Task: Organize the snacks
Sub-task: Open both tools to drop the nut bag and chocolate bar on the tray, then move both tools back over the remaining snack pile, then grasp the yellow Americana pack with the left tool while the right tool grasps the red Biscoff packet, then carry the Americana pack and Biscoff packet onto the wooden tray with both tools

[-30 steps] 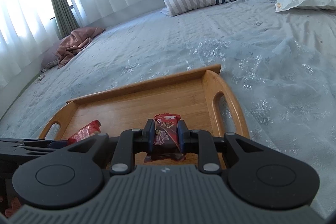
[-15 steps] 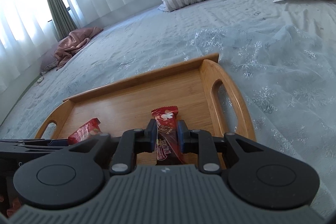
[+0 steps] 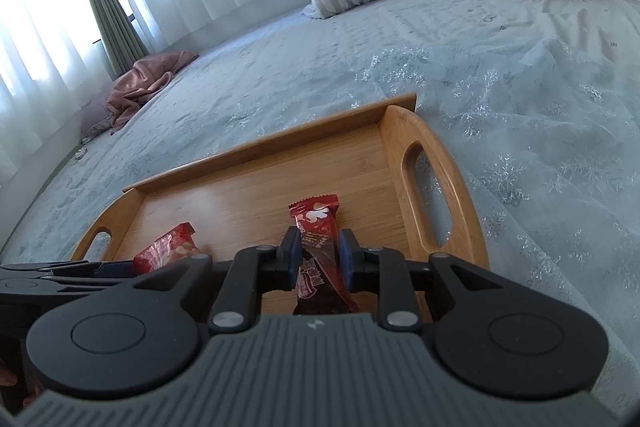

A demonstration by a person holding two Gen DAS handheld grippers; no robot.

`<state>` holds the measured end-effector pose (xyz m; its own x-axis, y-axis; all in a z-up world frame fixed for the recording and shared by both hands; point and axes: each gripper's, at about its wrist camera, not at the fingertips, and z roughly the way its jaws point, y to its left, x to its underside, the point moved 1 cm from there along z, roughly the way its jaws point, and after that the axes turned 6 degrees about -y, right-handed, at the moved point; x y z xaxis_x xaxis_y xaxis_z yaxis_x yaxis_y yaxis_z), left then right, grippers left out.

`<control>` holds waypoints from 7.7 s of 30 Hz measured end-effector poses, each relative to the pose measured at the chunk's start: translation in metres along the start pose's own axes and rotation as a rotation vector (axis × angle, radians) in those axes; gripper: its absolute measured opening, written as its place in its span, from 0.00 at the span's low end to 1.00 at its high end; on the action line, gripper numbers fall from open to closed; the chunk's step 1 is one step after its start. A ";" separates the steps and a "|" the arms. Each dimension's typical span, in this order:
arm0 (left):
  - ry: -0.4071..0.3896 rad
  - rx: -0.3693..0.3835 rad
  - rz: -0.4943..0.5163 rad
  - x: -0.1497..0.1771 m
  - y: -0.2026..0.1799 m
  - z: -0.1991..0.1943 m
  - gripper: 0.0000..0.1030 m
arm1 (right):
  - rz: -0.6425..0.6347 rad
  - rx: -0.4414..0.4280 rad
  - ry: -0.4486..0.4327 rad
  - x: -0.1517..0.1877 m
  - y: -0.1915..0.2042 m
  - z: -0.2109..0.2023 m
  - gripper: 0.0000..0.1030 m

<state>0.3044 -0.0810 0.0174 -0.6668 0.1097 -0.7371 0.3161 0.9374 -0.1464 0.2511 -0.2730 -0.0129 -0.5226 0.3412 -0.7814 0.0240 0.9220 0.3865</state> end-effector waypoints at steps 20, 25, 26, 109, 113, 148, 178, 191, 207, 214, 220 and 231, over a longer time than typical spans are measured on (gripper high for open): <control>-0.121 0.004 0.048 0.022 -0.007 -0.085 0.98 | -0.113 -0.028 -0.087 0.005 0.014 -0.064 0.75; -0.180 -0.016 0.068 0.036 -0.014 -0.114 1.00 | -0.160 -0.027 -0.112 0.011 0.020 -0.081 0.82; -0.189 -0.018 0.068 0.039 -0.015 -0.119 1.00 | -0.174 -0.023 -0.118 0.013 0.021 -0.085 0.83; -0.295 -0.178 -0.050 0.184 -0.015 -0.209 0.70 | -0.268 0.032 -0.187 0.135 0.019 -0.182 0.97; -0.323 -0.259 -0.057 0.190 -0.007 -0.221 0.76 | -0.220 0.057 -0.207 0.137 0.013 -0.193 0.88; -0.315 -0.269 -0.101 0.199 -0.006 -0.229 0.53 | -0.276 0.192 -0.243 0.153 0.025 -0.200 0.36; -0.339 -0.224 -0.051 0.172 -0.018 -0.228 0.53 | -0.272 0.190 -0.293 0.130 0.023 -0.202 0.36; -0.354 -0.213 -0.046 0.154 -0.015 -0.223 0.53 | -0.291 0.151 -0.318 0.114 0.033 -0.198 0.36; -0.362 -0.204 -0.052 0.127 -0.008 -0.211 0.53 | -0.313 0.084 -0.326 0.096 0.049 -0.183 0.36; -0.359 -0.198 -0.063 0.113 -0.002 -0.202 0.53 | -0.304 0.060 -0.322 0.083 0.051 -0.175 0.36; -0.363 -0.192 -0.077 0.097 0.004 -0.193 0.53 | -0.290 0.049 -0.316 0.069 0.051 -0.165 0.36; -0.326 -0.170 -0.096 0.071 0.014 -0.160 0.53 | -0.310 0.076 -0.305 0.053 0.047 -0.139 0.36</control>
<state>0.1533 -0.0073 0.0691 -0.4297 -0.0660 -0.9006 0.1279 0.9828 -0.1330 0.1059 -0.2373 0.0323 -0.2396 0.0742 -0.9680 -0.0258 0.9962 0.0827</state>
